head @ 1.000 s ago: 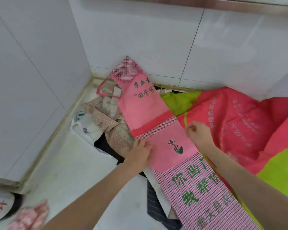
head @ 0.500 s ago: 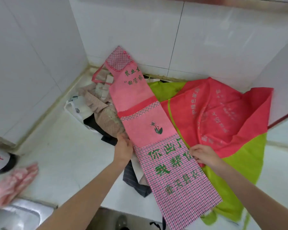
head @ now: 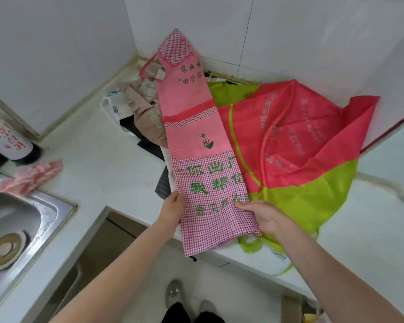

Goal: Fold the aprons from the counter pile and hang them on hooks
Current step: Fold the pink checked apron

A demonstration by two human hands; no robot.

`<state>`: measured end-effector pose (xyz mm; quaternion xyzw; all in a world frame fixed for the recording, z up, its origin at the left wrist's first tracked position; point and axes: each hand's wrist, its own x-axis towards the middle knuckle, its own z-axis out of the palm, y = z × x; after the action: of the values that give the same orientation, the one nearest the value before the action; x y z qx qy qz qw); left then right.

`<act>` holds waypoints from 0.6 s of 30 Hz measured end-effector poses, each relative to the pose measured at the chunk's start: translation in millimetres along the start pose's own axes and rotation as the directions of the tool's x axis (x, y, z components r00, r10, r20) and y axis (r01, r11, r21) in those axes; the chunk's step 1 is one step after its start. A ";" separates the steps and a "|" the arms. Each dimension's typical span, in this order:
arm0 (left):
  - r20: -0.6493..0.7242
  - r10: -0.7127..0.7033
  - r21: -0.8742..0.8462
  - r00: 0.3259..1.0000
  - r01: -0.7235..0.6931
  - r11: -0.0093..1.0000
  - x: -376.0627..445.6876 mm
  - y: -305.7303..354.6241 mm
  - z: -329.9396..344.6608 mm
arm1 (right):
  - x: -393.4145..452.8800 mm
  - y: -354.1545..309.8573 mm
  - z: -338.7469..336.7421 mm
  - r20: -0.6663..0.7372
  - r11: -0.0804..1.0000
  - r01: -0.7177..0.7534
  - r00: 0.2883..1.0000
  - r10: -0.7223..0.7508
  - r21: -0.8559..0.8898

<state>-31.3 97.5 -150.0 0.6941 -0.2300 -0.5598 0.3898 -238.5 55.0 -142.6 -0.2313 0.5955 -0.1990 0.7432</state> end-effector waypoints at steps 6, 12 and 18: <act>-0.034 0.151 0.153 0.988 -0.144 0.978 -9.0 -10.5 2.1 | -1.2 -2.5 -13.7 -0.051 0.723 0.225 0.940 -0.338 -0.653; -0.277 0.246 0.156 0.929 -0.209 0.965 -20.7 -27.9 3.2 | -4.9 -1.7 -20.1 -0.027 0.441 0.202 0.888 -0.459 -0.875; -0.051 0.203 0.042 0.978 -0.201 0.979 -21.8 -30.7 -11.2 | -9.4 6.2 -18.5 0.118 0.575 0.425 0.862 -0.494 -0.699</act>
<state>-30.0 135.3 -160.7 0.6895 -0.2984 -0.4937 0.4380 -258.4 63.4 -142.2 -0.6338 0.5769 -0.1524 0.4923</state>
